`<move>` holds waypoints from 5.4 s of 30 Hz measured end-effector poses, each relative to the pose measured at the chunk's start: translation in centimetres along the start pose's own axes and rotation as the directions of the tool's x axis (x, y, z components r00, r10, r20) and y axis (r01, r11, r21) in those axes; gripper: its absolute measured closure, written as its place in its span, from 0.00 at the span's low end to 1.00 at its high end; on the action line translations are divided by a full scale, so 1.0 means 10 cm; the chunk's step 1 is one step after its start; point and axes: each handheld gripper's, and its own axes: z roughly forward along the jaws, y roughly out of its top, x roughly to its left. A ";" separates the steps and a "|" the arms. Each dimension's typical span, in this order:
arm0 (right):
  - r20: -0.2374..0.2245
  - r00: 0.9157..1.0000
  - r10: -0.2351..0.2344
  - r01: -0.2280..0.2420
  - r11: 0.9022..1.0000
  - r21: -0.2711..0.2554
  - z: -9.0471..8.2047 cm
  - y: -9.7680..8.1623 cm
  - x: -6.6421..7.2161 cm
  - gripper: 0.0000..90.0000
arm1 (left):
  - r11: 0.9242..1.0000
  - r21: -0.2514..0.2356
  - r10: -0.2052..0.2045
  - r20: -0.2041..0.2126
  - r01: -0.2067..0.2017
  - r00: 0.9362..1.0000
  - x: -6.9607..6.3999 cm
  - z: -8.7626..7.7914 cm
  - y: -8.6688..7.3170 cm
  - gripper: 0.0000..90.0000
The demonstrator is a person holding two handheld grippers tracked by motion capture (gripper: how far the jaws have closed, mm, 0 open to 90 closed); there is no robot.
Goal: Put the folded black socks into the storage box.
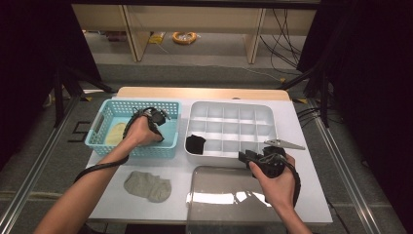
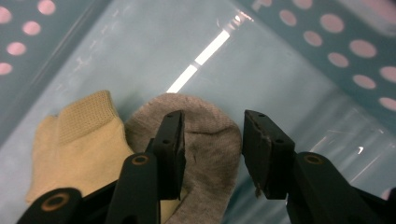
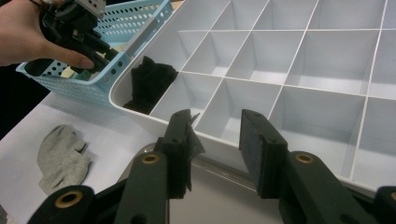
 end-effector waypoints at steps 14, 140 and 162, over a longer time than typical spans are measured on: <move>-0.005 1.000 0.015 -0.015 1.000 0.006 -0.02 0.01 0.02 0.72 | 0.998 0.006 -0.061 0.018 0.061 0.998 0.02 -0.02 -0.02 0.98; -0.054 0.998 -0.044 0.048 0.995 0.083 0.26 -0.08 0.38 0.72 | 0.699 -0.667 -0.221 0.141 0.258 0.965 -1.07 -0.98 -2.01 0.97; -0.068 0.997 -0.047 0.054 0.993 0.106 0.30 -0.11 0.44 0.72 | 0.730 -0.561 -0.318 0.226 0.389 0.921 -0.97 -1.00 -2.30 0.79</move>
